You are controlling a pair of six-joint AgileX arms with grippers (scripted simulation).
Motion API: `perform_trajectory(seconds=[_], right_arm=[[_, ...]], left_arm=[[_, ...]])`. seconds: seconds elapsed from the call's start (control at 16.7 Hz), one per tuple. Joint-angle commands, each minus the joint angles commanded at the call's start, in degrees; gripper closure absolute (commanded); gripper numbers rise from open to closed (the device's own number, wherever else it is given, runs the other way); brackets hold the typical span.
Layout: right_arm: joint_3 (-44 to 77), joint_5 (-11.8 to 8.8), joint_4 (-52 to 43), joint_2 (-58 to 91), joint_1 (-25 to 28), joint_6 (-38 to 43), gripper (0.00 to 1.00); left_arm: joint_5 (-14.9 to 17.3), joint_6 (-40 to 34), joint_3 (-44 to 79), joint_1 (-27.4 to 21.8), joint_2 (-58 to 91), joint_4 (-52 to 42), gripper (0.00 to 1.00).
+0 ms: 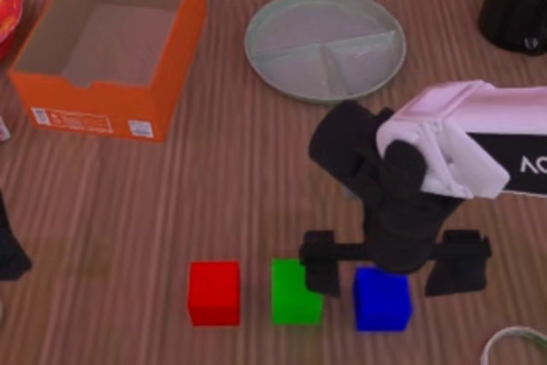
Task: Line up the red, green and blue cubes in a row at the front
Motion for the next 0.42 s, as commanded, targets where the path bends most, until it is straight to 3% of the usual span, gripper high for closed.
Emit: perform_trajectory(seconds=[0.42], right_arm=[[6.72, -0.10, -11.23, -4.48, 0.30, -0.33, 0.00]], left_arm=[[0.00, 0.00, 0.00, 0.00, 0.00, 0.00, 0.00]])
